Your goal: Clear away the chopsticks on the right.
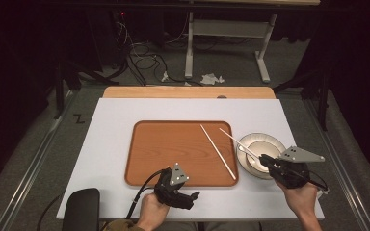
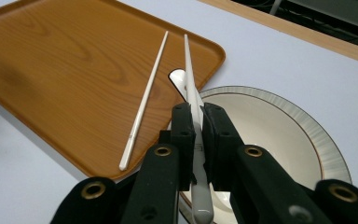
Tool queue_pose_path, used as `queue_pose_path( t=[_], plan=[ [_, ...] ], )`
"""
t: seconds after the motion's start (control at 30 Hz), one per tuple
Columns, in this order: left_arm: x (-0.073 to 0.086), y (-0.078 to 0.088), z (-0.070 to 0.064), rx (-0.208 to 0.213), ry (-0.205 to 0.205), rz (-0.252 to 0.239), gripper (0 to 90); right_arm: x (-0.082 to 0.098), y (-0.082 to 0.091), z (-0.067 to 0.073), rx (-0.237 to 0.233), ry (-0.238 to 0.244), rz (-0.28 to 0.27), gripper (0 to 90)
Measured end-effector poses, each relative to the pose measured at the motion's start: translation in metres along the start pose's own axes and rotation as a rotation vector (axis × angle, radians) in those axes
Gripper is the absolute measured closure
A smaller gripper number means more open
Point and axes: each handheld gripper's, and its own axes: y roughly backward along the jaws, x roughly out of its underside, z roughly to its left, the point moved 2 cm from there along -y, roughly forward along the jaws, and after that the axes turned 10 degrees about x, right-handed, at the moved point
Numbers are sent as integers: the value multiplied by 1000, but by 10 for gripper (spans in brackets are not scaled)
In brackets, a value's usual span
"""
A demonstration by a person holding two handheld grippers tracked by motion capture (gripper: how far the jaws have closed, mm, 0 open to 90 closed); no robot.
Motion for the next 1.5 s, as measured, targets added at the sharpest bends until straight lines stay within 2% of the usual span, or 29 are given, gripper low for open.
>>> queue_pose_path(
  t=[0.17,0.3,0.4,0.53,0.73,0.83,0.97,1.07,1.17,1.33,1.5],
  plan=[
    [-1,-1,0,4,-6,1,164,-1,3,8,-8,17,-10,843],
    [-1,-1,0,0,-5,-1,164,-4,4,19,-21,37,-13,843],
    [-1,0,0,-4,-4,-2,164,-7,2,30,-45,66,-15,843],
    [-1,0,-1,-5,-8,-1,164,-8,-4,45,-55,114,16,843],
    [-1,1,0,6,-8,-7,164,-6,-25,64,-46,121,88,842],
    [-3,0,4,16,-3,3,164,-7,-40,70,-18,140,113,843],
    [-3,-1,11,15,17,9,164,-6,-57,75,-12,136,151,843],
    [-2,-2,11,12,7,23,164,-4,-69,80,-5,147,171,842],
    [-2,0,9,8,1,19,164,-3,-81,84,-9,151,199,840],
    [0,5,4,0,-10,5,164,0,-95,91,-32,128,236,839],
    [2,5,4,-4,-11,16,164,4,-105,94,-41,145,261,837]
  ],
)
